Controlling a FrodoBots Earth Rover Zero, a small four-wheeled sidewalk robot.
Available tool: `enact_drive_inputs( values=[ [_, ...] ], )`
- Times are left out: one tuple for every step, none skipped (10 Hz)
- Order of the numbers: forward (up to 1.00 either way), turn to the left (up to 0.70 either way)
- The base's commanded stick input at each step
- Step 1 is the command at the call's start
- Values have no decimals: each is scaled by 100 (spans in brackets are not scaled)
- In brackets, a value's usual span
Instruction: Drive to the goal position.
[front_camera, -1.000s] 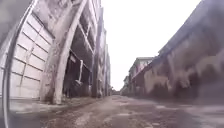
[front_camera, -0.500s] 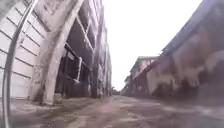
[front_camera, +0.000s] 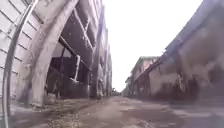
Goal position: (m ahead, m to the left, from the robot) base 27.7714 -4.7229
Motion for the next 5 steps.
enact_drive_inputs(
  values=[
    [100, 0],
    [100, 0],
    [100, 0],
    [100, 0],
    [100, 0]
  ],
)
